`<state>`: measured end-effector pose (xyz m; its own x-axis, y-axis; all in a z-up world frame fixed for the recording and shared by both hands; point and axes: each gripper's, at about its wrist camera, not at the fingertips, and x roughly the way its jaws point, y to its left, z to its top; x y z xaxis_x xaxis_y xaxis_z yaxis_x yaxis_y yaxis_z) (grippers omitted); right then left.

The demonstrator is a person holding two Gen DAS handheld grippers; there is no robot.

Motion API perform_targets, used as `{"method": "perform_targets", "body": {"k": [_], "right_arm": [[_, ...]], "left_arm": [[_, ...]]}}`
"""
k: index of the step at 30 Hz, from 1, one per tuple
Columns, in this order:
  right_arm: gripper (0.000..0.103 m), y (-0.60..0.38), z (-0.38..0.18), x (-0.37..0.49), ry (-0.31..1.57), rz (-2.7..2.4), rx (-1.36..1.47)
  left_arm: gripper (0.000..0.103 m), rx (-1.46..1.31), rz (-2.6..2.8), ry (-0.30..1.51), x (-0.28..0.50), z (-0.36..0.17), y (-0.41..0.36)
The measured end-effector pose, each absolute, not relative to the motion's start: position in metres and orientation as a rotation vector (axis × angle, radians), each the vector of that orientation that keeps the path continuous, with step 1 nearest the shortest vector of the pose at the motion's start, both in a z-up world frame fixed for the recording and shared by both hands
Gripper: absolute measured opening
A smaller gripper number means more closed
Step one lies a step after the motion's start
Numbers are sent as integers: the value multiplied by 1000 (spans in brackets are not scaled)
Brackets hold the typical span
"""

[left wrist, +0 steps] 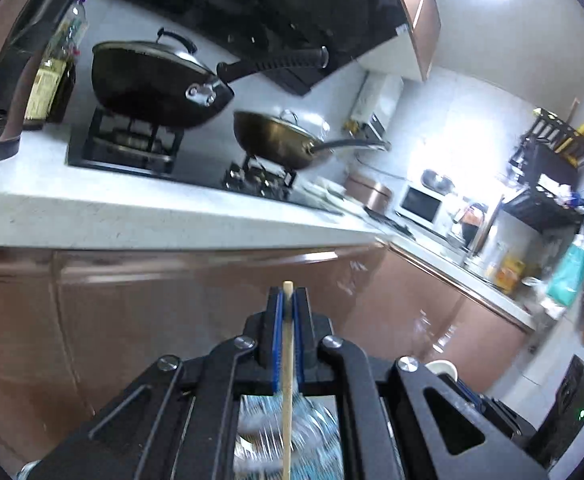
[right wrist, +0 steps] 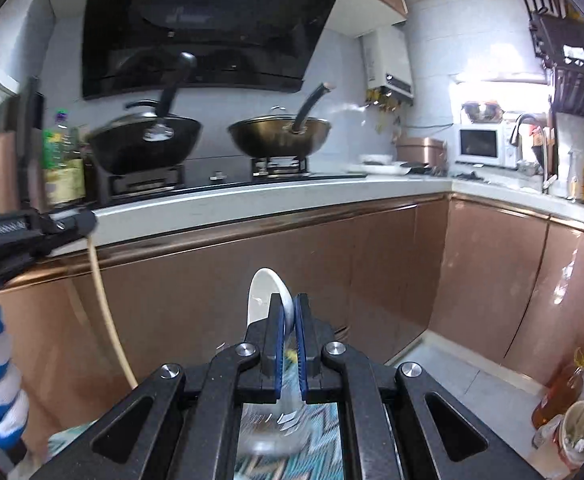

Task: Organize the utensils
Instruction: 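Lower the chopstick into the wire holder with the left tool while the right tool drops the white spoon in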

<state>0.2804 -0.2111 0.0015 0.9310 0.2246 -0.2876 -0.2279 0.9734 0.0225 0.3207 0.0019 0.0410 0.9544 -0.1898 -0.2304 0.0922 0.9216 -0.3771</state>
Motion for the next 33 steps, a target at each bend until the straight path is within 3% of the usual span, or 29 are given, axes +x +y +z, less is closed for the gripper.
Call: {"method": "perform_targets", "body": {"k": [11,20,23,25,29,33], "right_arm": [[6,-196,-99,349,292,129,-4],[11,-183,-134,349,317,155,-19],[21,-184,-133,349,327,175,-12],[37,-183,-129,346,320,179,-9],[38,-189,-111,330,309,179,1],[41,-198,-88,308,293,177,15]], "left_arm": [[5,-202,-48,205,375,-41,-42],[6,-150,-32,232,377,-87,-50],[6,-151,-34,246,373,-93,-48],[8,-153,-41,260,369,-94,-47],[30,-152,-47,254,353,-81,-39],[40,-152,-43,239,327,-60,-27]]}}
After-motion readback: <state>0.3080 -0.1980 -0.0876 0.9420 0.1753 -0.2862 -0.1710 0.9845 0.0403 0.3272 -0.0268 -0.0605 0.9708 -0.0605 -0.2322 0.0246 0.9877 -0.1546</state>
